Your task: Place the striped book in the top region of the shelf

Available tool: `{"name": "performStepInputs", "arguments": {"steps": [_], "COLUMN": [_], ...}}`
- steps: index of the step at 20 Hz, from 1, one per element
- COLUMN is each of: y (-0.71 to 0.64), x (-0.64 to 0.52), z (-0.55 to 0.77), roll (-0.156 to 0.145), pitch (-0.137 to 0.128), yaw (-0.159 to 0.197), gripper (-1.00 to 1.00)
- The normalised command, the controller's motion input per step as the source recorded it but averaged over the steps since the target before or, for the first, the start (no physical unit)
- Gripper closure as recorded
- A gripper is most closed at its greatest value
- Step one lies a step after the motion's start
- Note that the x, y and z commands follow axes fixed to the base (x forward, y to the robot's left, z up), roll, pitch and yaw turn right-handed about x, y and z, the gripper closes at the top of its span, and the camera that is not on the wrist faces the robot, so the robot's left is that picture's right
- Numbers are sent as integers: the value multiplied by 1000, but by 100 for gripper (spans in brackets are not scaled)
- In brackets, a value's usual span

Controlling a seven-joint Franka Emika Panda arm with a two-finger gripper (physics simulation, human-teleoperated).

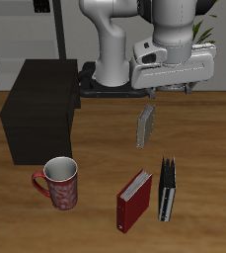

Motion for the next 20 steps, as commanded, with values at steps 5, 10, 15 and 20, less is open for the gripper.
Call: {"name": "performStepInputs", "arguments": {"steps": [5, 10, 15, 20], "y": [54, 27, 11, -147], "x": [520, 385, 255, 348], "z": [-46, 10, -102, -220], "roll": [5, -9, 18, -38], "pitch": [31, -38, -19, 1], "yaw": [-25, 23, 9, -23], "gripper": [-100, -100, -100, -100]}}
